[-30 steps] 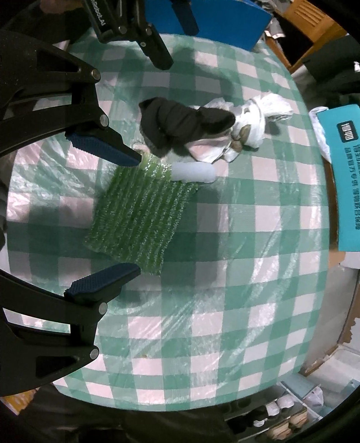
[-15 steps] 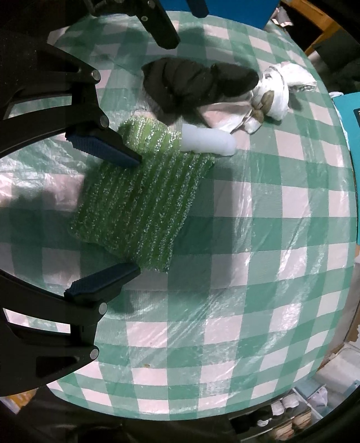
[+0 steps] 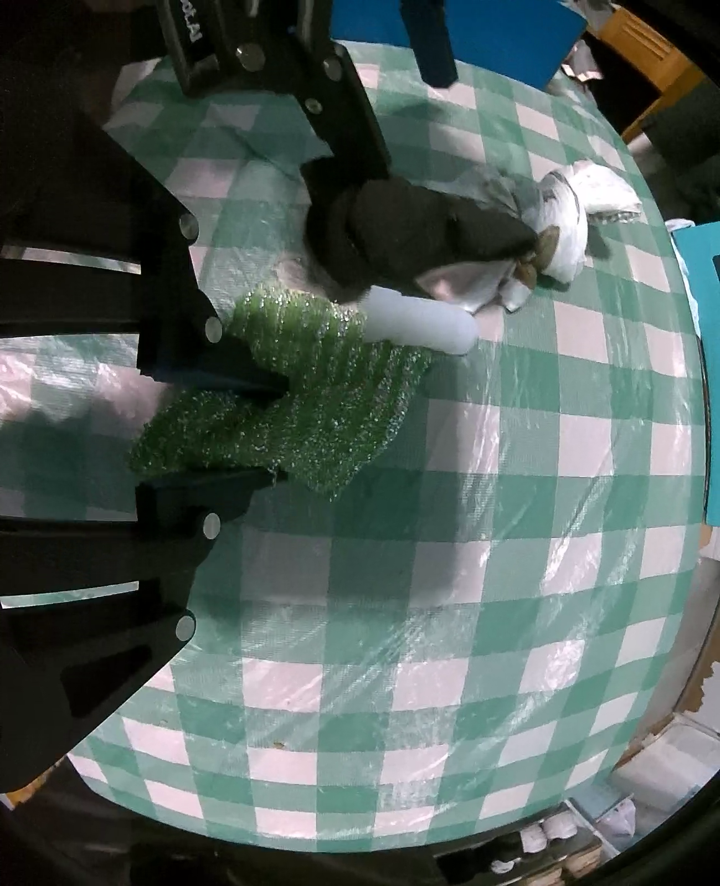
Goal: Organize soft objects
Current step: 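Grasp the black sock with the left gripper while the right gripper grasps the green scrubber pad, then lift and carry the black sock and green scrubber pad toward the box with both tools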
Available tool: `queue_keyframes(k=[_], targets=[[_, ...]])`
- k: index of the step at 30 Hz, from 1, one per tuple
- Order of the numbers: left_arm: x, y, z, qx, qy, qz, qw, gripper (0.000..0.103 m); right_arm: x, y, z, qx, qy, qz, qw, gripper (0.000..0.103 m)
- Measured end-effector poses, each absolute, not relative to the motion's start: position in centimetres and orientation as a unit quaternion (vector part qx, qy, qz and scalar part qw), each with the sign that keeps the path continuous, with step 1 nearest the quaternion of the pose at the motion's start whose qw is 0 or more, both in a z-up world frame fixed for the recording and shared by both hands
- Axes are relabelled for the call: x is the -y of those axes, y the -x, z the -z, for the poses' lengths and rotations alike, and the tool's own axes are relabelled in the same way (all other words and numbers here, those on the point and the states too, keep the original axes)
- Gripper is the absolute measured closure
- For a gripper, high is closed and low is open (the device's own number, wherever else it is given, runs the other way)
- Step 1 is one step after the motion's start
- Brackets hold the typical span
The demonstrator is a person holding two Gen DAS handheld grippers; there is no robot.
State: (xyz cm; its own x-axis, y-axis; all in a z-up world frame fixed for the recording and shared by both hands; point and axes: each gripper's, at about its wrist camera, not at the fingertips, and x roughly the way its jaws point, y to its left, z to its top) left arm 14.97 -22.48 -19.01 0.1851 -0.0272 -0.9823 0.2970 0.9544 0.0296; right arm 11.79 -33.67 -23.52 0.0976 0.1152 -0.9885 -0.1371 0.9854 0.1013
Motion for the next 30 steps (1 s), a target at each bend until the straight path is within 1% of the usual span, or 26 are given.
queue_keyframes(k=[8, 15, 22, 26, 28, 29, 30], targets=[[23.7, -14.9, 19.2, -0.629, -0.109, 0.109, 0.762, 0.015, 33.7, -10.7, 21.4, -0.661, -0.009, -0.085, 0.746, 0.084], [23.9, -14.8, 18.9, -0.630, -0.101, 0.109, 0.762, 0.015, 36.2, -10.0, 19.7, -0.649, -0.025, -0.079, 0.756, 0.085], [24.9, -15.2, 19.9, -0.638, -0.099, 0.108, 0.756, 0.015, 37.9, -9.5, 17.8, -0.636, -0.041, -0.068, 0.768, 0.085], [25.1, -15.6, 20.9, -0.641, -0.097, 0.109, 0.753, 0.015, 37.8, -10.1, 17.9, -0.633, -0.046, -0.067, 0.770, 0.085], [25.0, -15.5, 21.0, -0.636, -0.093, 0.110, 0.758, 0.020, 37.7, -10.4, 18.2, -0.633, -0.048, -0.067, 0.770, 0.085], [25.0, -15.5, 21.0, -0.635, -0.090, 0.113, 0.759, 0.026, 38.1, -10.1, 18.2, -0.633, -0.049, -0.066, 0.770, 0.085], [24.9, -15.7, 21.2, -0.637, -0.087, 0.118, 0.757, 0.035, 38.3, -9.9, 18.2, -0.633, -0.050, -0.066, 0.770, 0.085]])
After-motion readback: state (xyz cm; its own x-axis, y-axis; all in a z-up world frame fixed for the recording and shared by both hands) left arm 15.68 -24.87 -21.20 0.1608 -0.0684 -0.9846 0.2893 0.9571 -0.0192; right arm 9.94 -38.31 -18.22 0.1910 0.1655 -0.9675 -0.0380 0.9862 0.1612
